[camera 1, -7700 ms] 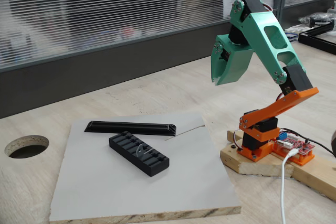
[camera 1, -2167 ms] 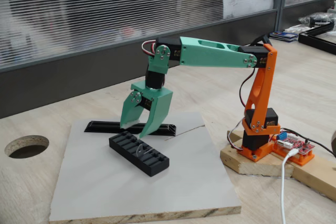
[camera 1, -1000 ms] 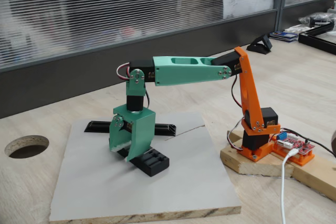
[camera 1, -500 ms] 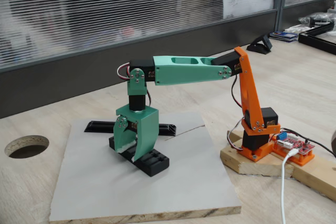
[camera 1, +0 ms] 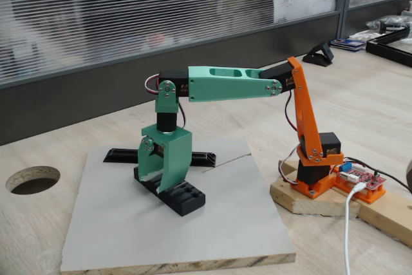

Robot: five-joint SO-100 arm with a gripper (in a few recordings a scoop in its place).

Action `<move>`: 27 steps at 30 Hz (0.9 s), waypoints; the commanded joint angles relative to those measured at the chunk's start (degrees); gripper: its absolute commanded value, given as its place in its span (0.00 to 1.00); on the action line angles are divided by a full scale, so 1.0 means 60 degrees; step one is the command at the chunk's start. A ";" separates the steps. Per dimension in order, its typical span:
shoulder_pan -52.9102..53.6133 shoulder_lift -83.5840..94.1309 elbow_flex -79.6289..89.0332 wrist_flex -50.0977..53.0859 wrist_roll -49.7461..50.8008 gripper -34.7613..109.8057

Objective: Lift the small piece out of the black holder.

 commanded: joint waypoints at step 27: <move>-0.0762 0.0088 -0.0176 -0.0029 0.0220 0.51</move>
